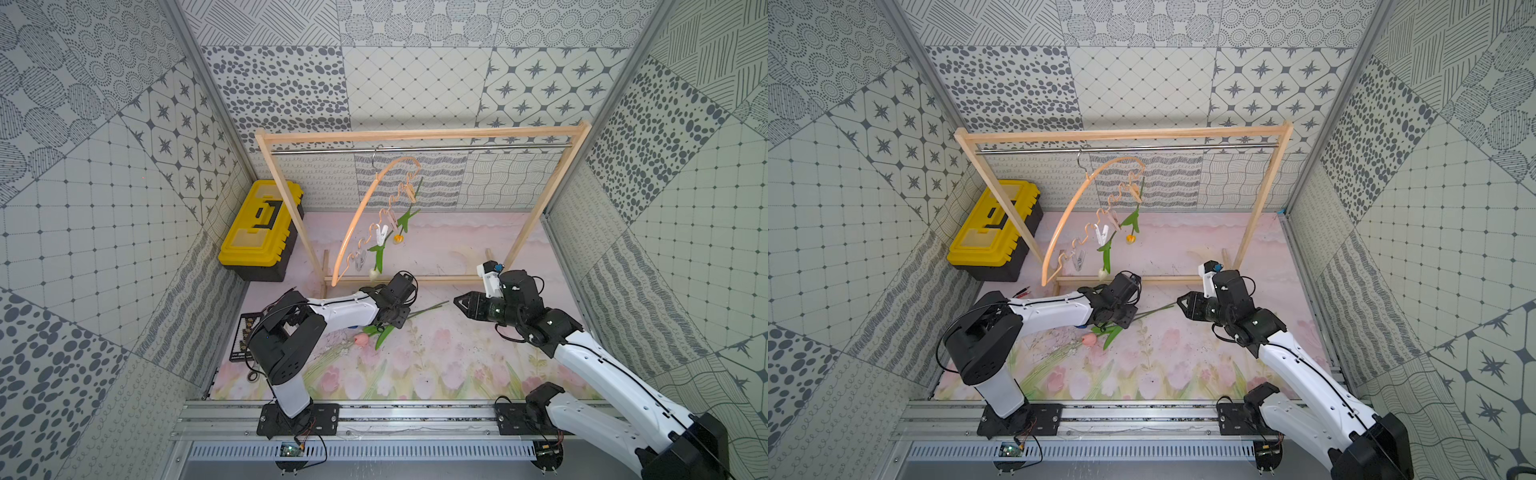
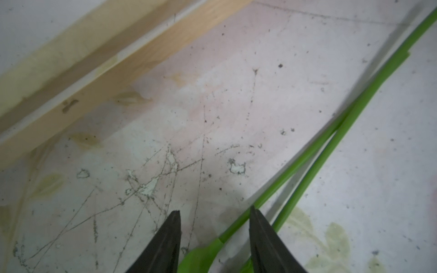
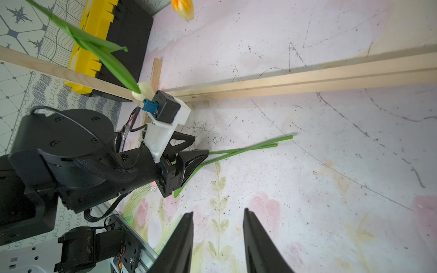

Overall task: Dry the flowers on a clothes hanger
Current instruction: Pick up the flower at the center of the board.

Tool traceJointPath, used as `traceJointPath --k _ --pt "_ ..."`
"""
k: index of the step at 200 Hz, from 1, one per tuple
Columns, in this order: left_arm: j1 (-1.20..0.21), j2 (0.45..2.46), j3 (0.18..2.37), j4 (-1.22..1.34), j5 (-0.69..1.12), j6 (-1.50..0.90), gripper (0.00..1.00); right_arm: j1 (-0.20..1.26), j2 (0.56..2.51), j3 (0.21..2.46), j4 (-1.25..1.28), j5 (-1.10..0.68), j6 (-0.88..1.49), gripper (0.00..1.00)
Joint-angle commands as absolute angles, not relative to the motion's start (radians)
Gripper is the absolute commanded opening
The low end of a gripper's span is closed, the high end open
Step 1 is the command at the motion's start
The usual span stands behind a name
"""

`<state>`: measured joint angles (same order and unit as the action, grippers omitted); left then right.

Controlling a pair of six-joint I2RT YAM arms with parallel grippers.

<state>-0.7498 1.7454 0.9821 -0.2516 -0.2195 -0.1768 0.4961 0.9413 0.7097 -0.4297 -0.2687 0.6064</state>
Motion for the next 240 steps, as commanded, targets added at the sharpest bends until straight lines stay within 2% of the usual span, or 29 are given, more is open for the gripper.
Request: traceJointPath --k 1,22,54,82,113,135,158,177,216,240 --pt "-0.758 1.75 0.976 -0.283 -0.249 -0.101 0.53 0.487 0.923 0.706 -0.405 -0.283 0.604 0.4" --pt "-0.758 1.789 0.999 -0.299 -0.245 -0.102 0.52 0.485 0.918 0.706 -0.403 -0.287 0.603 0.4" --pt "-0.759 1.852 1.045 -0.324 -0.241 -0.102 0.46 0.477 0.911 0.696 -0.403 -0.291 0.604 0.4" --pt "-0.766 1.883 1.09 -0.341 -0.229 -0.106 0.36 0.474 0.915 0.689 -0.394 -0.296 0.608 0.41" --pt "-0.779 1.877 1.115 -0.372 -0.207 -0.107 0.21 0.473 0.903 0.686 -0.394 -0.295 0.612 0.4" --pt "-0.782 1.847 1.115 -0.385 -0.18 -0.089 0.24 0.472 0.901 0.681 -0.397 -0.297 0.612 0.4" --pt "-0.781 1.848 1.133 -0.397 -0.182 -0.05 0.38 0.471 0.9 0.676 -0.394 -0.298 0.613 0.41" --pt "-0.782 1.881 1.163 -0.416 -0.22 -0.018 0.43 0.471 0.9 0.679 -0.392 -0.299 0.614 0.41" --pt "-0.771 1.893 1.183 -0.424 -0.248 0.04 0.46 0.469 0.884 0.677 -0.402 -0.294 0.614 0.41" --pt "-0.734 1.909 1.195 -0.469 -0.221 0.05 0.37 0.468 0.876 0.675 -0.409 -0.292 0.614 0.41"
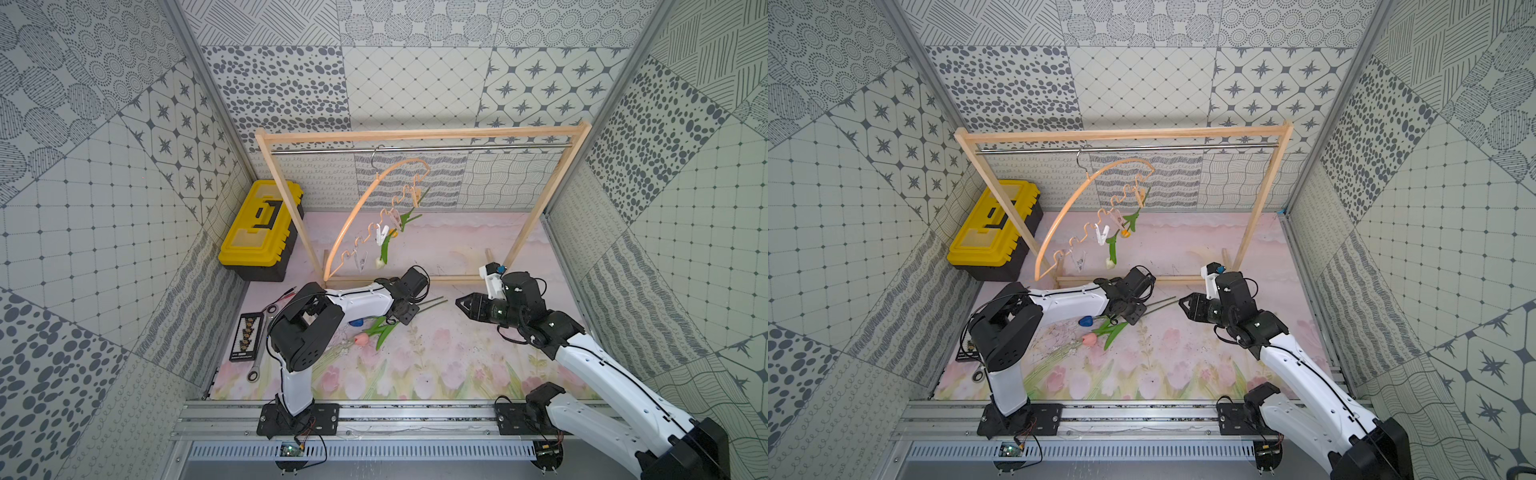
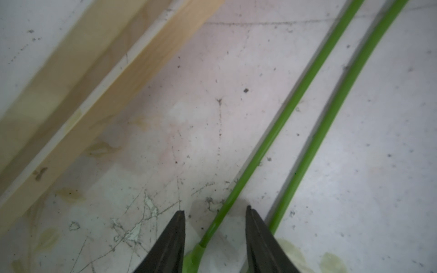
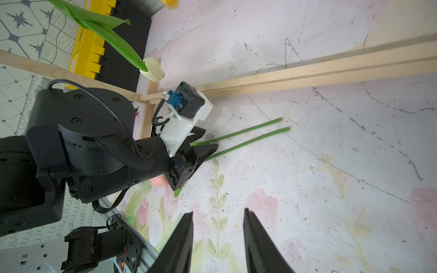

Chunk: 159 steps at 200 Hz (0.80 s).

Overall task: Dry the flowers on a clothes hanger
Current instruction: Pick up the flower at the center of the board.

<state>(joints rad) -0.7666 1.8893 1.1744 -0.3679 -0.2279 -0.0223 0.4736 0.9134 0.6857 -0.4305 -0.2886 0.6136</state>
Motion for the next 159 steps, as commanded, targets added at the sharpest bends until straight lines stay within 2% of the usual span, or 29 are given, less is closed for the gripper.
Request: traceJointPath --k 1,42,81,159 --pt "-0.733 1.91 1.197 -0.475 -0.22 0.049 0.36 0.468 0.876 0.675 -0.41 -0.292 0.614 0.41" --pt "-0.697 1.947 1.238 -0.579 -0.098 0.035 0.24 0.465 0.856 0.679 -0.425 -0.289 0.614 0.4" --pt "-0.677 1.981 1.276 -0.651 -0.006 0.035 0.0 0.462 0.84 0.689 -0.437 -0.288 0.615 0.41" --pt "-0.694 1.861 1.35 -0.783 0.061 0.117 0.0 0.462 0.821 0.682 -0.413 -0.304 0.633 0.4"
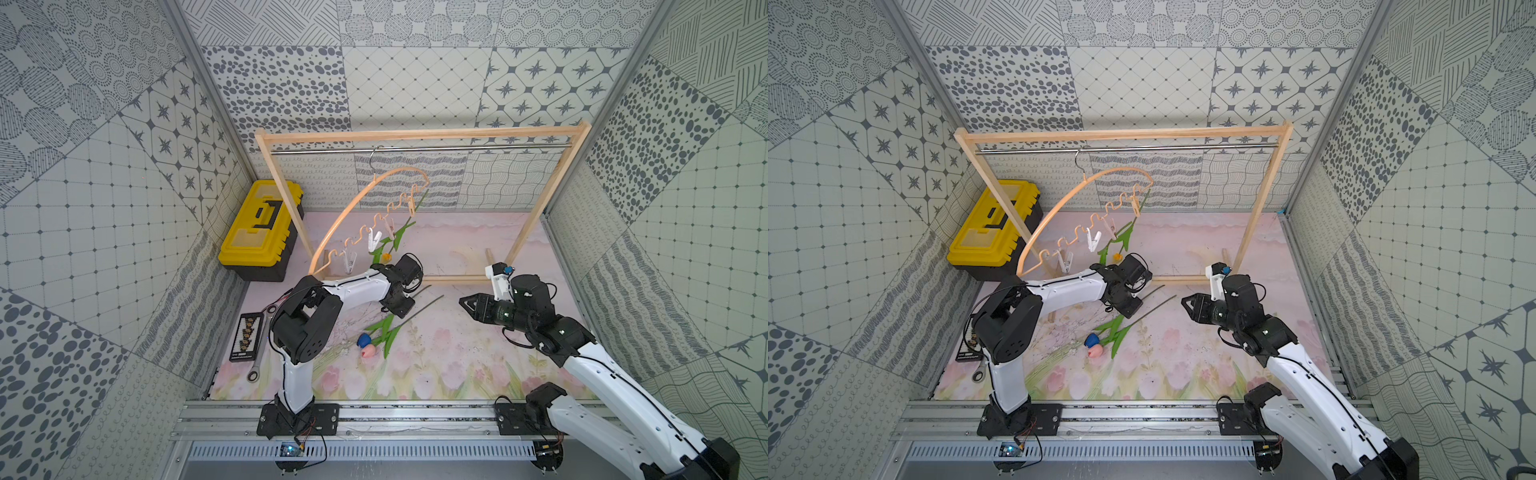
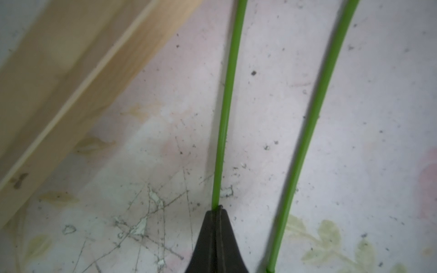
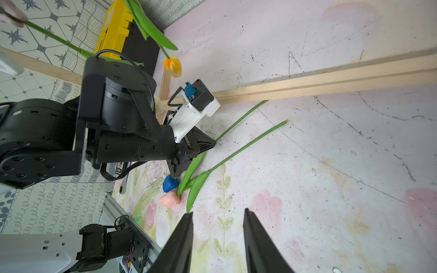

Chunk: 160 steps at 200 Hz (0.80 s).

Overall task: Dry the flowers on a clothes hanger
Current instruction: Pick up the flower at the center of the board.

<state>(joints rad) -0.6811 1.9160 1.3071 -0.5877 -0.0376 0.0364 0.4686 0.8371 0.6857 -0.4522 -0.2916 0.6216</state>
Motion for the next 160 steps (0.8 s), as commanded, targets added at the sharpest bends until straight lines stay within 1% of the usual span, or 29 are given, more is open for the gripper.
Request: traceJointPath --k 1,42,65,85,104,131,160 --pt "-0.696 1.86 1.351 -0.788 0.062 0.12 0.0 0.462 0.821 0.683 -0.413 -0.304 0.633 0.4" --pt "-0.708 1.818 1.396 -0.925 0.087 0.143 0.0 0.462 0.824 0.68 -0.389 -0.318 0.643 0.4" --pt "-0.687 1.748 1.405 -0.876 0.123 0.064 0.0 0.463 0.795 0.652 -0.296 -0.399 0.662 0.4" --pt "-0.655 1.659 1.378 -0.681 0.238 -0.161 0.0 0.466 0.756 0.62 -0.204 -0.464 0.685 0.4" --pt "-0.648 1.583 1.309 -0.459 0.393 -0.395 0.0 0.467 0.741 0.613 -0.159 -0.497 0.692 0.4" --pt "-0.651 1.516 1.138 0.051 0.577 -0.742 0.0 0.475 0.756 0.62 -0.13 -0.517 0.699 0.4" --pt "-0.658 1.522 1.04 0.383 0.637 -0.997 0.0 0.477 0.765 0.623 -0.077 -0.552 0.715 0.4"
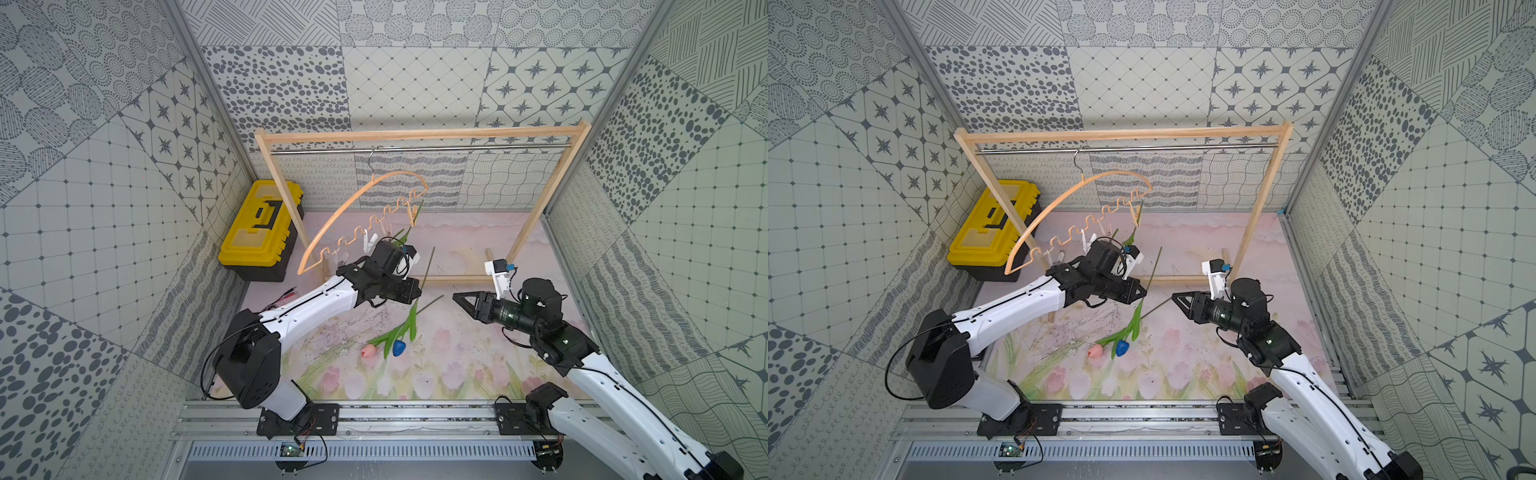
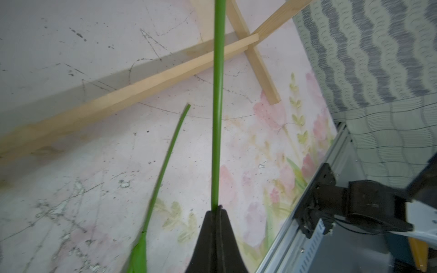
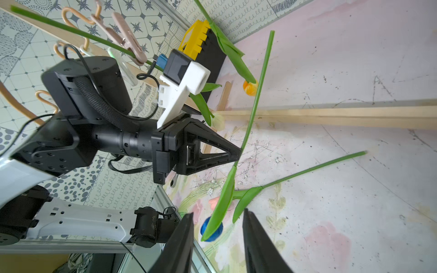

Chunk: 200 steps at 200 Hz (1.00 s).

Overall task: Dry the flowers on a clothes hanger
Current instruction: Pick up the flower at the center of the board.

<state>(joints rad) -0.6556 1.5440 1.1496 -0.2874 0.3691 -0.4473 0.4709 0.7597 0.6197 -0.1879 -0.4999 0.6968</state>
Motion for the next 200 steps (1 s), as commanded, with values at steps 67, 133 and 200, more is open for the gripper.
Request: traceJointPath --k 67,133,200 --pt "-0.672 1.605 0.849 1.109 0.676 -1.402 0.0 0.509 0.807 0.615 -0.046 -0.579 0.712 0.39" --pt "-0.71 1.569 0.817 1.04 0.746 -1.293 0.0 0.508 0.809 0.684 -0.176 -0.455 0.659 0.39" --pt "-0.722 1.55 0.794 1.003 0.747 -1.244 0.0 0.503 0.846 0.696 -0.056 -0.47 0.768 0.37"
